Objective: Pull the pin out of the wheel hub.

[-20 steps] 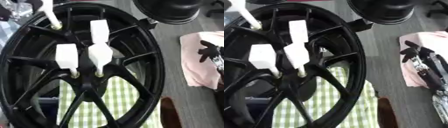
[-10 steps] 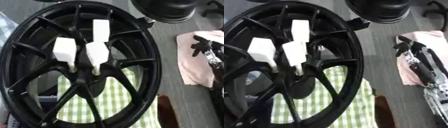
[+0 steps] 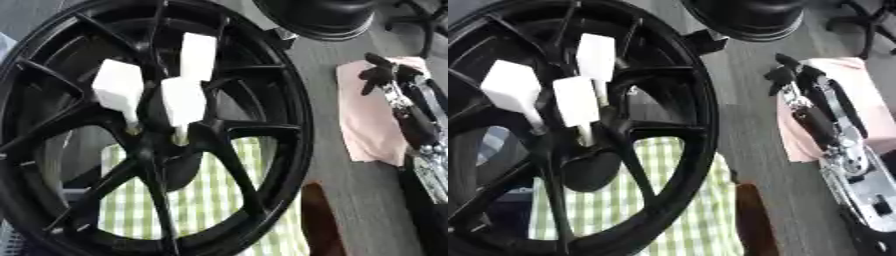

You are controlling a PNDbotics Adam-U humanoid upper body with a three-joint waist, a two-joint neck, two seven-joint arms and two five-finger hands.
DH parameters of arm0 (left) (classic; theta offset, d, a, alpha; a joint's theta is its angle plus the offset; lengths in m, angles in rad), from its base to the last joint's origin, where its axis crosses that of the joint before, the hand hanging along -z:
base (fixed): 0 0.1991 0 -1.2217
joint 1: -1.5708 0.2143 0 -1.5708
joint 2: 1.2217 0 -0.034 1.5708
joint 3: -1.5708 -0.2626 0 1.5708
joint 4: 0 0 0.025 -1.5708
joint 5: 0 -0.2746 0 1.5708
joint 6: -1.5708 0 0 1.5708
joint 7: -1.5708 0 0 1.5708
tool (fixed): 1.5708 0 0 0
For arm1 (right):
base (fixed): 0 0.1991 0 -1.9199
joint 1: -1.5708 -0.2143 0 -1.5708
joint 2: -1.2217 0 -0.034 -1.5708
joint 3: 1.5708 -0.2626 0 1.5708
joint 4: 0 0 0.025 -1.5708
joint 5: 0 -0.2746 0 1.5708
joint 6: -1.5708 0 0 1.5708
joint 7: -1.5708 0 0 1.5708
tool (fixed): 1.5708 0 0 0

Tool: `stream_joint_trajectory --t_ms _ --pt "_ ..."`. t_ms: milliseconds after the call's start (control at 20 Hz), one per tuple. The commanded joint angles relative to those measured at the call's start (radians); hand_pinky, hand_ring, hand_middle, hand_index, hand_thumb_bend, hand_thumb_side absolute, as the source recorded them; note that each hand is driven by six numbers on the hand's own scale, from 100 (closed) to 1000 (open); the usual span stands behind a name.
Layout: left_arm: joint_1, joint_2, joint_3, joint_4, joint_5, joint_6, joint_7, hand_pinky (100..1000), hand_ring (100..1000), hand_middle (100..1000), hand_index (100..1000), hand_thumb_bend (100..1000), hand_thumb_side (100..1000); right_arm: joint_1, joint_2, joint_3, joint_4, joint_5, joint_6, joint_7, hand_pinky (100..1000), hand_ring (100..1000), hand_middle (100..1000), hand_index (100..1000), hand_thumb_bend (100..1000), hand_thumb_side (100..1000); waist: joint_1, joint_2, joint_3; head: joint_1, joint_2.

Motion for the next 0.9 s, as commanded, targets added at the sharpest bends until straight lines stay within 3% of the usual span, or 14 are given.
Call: stream_joint_trajectory --t_ms 50,150,200,250,300,350,400,600,900 --pt "0.063 -0.04 0.028 -0.069 -0.039 -0.021 0.068 695 456 365 513 113 363 -0.008 -0.008 -0.014 -0.02 -0.002 0.0 -0.007 906 982 412 625 100 682 0.001 -0.017 0.0 -0.011 -0.002" --pt "0.11 -0.082 0.026 -0.087 -0.089 -0.033 0.084 726 504 457 606 185 481 -0.009 -0.007 -0.012 -0.02 -0.002 0.0 -0.004 906 982 412 625 100 682 -0.003 -0.016 -0.001 -0.012 -0.003" --pt "0.127 -0.101 0.025 -0.09 -0.118 -0.042 0.086 730 513 469 620 192 495 -0.009 -0.006 -0.013 -0.02 -0.002 -0.001 -0.004 906 982 412 625 100 682 -0.005 -0.016 0.0 -0.012 -0.003" --pt "0.141 -0.12 0.024 -0.091 -0.147 -0.055 0.084 773 620 589 753 318 652 -0.01 -0.005 -0.013 -0.02 -0.003 -0.001 -0.005 906 982 412 625 100 682 -0.006 -0.016 0.001 -0.011 -0.002" --pt "0.154 -0.14 0.023 -0.092 -0.176 -0.069 0.078 782 644 619 778 346 689 -0.011 -0.004 -0.014 -0.02 -0.004 0.0 -0.006 906 982 412 625 100 682 -0.007 -0.016 0.002 -0.011 -0.002" --pt "0.164 -0.157 0.023 -0.092 -0.195 -0.078 0.073 818 717 735 841 432 785 -0.012 -0.004 -0.014 -0.02 -0.006 0.0 -0.006 906 982 412 625 100 681 -0.008 -0.017 0.004 -0.01 -0.001" --pt "0.173 -0.172 0.025 -0.093 -0.208 -0.085 0.071 824 723 755 854 439 812 -0.013 -0.004 -0.014 -0.02 -0.007 0.0 -0.007 906 982 412 625 100 681 -0.009 -0.017 0.005 -0.01 -0.001" --pt "0.191 -0.201 0.037 -0.093 -0.201 -0.104 0.102 841 744 790 847 421 862 -0.009 -0.005 -0.017 -0.02 -0.01 -0.003 -0.01 906 981 413 626 100 679 -0.009 -0.023 0.006 -0.012 0.001" --pt "0.174 -0.199 0.042 -0.093 -0.107 -0.221 0.254 800 680 697 768 364 767 -0.004 -0.011 -0.019 -0.02 -0.017 -0.007 -0.015 906 980 413 626 100 676 -0.007 -0.034 0.007 -0.014 0.004"
